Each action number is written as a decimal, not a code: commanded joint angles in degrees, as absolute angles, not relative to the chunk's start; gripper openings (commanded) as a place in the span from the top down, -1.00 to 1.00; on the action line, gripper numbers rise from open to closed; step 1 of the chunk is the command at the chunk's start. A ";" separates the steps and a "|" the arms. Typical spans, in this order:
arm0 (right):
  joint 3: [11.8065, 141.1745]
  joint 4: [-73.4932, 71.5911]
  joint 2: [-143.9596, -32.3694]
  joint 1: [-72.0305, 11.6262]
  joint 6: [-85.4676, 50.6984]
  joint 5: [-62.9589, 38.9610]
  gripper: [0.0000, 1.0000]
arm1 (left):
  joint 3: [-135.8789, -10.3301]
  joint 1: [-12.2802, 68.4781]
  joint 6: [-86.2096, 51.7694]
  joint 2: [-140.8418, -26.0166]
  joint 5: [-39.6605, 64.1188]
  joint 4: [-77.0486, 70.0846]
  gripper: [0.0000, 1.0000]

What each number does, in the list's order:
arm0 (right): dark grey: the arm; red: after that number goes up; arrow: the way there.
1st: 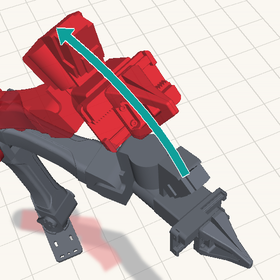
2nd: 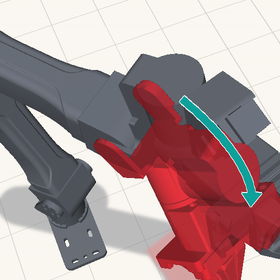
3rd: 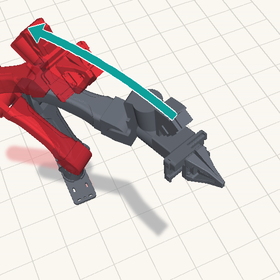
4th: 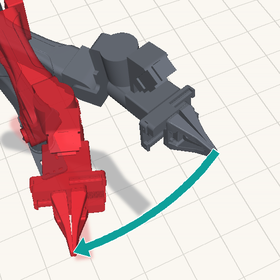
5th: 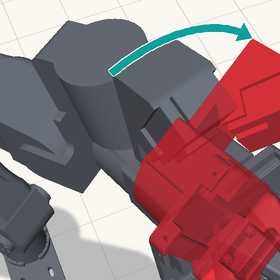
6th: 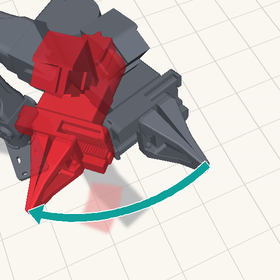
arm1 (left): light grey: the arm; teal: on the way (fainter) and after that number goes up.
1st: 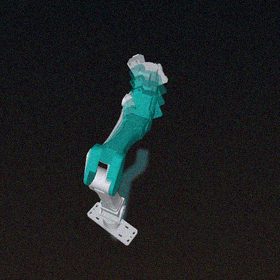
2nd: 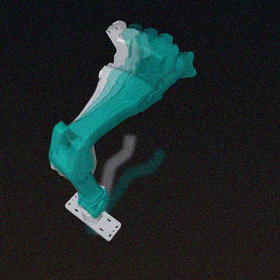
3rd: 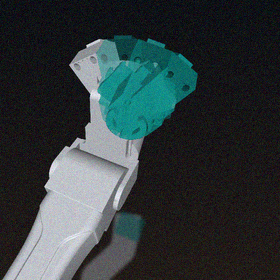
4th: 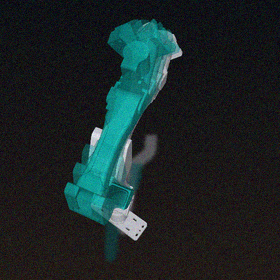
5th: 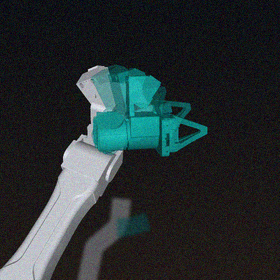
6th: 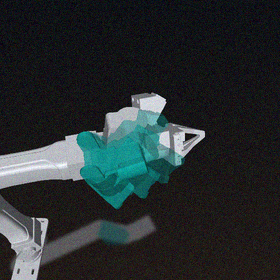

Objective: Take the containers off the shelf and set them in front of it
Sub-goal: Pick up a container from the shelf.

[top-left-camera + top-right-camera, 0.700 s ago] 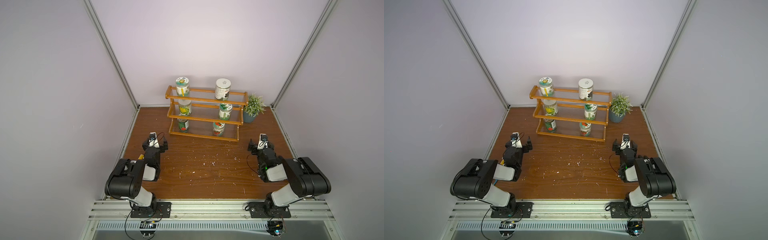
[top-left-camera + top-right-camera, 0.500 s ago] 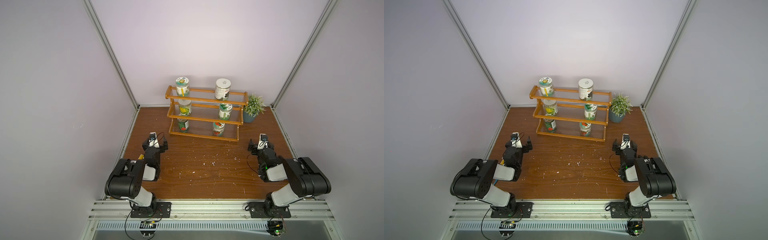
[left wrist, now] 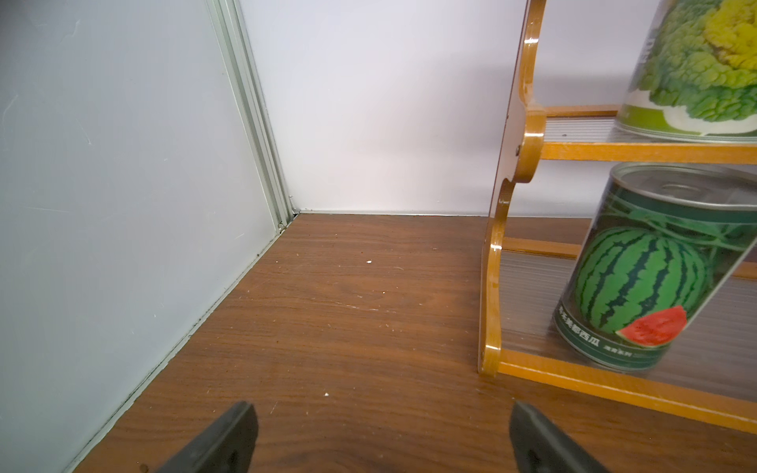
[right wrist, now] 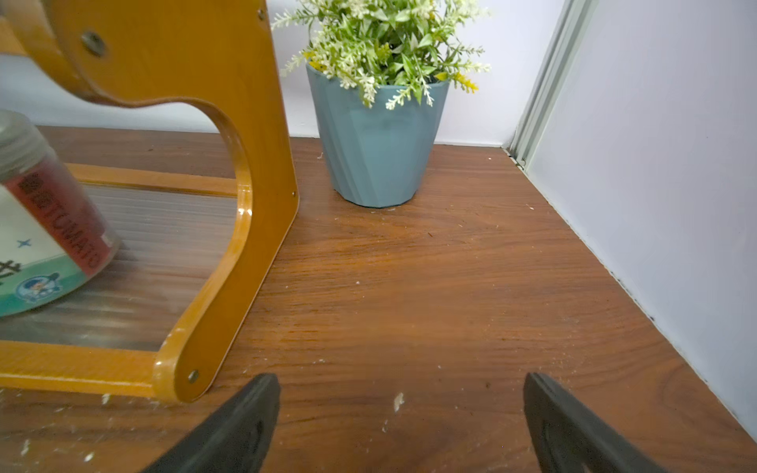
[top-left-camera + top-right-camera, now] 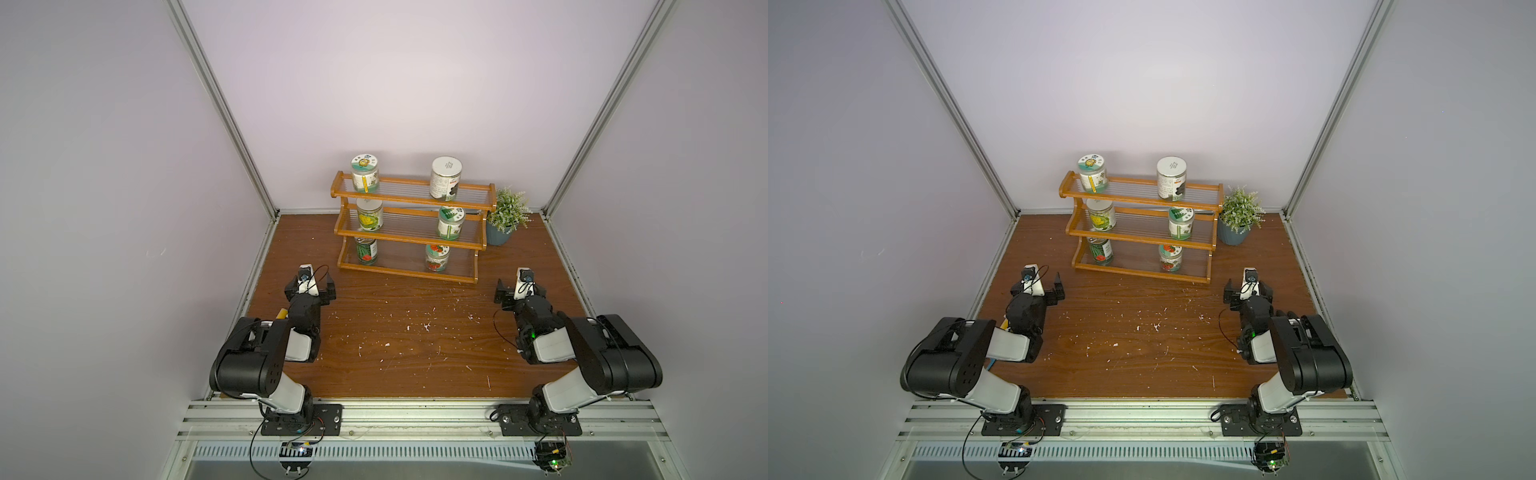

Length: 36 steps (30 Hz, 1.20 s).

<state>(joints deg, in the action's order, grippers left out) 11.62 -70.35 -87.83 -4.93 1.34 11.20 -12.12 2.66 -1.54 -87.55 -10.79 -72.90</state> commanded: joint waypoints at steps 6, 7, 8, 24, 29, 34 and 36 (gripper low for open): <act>23.07 -47.47 -71.83 -6.17 -0.96 6.43 -0.99 | -21.98 3.78 0.47 -75.33 -8.28 -50.39 -0.95; 25.03 -44.20 -70.77 -6.68 -1.41 5.84 -0.99 | -24.44 3.78 0.23 -74.47 -7.71 -45.93 -0.95; 27.51 -40.74 -69.44 -7.42 -1.65 5.44 -0.99 | -27.31 3.78 -0.04 -73.62 -6.95 -40.72 -0.95; 65.21 -23.52 -77.18 -18.57 1.03 0.50 -0.99 | -41.31 3.87 -9.48 -69.14 11.97 -17.89 -0.94; 73.33 -23.58 -84.69 -20.29 1.79 -0.13 -0.99 | -40.04 3.87 -10.80 -67.49 14.16 -17.23 -0.94; 79.97 -22.93 -90.19 -21.35 2.02 2.15 -0.99 | -38.33 3.87 -10.38 -66.46 13.99 -17.27 -0.94; 82.31 -22.42 -91.78 -21.62 1.93 1.93 -0.99 | -38.15 3.87 -10.12 -66.48 13.89 -17.31 -0.94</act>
<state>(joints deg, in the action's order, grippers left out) 78.04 -21.43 -91.81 -21.10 1.32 1.23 -38.70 3.38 -9.98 -67.16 12.86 -18.17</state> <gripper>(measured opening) 0.995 0.971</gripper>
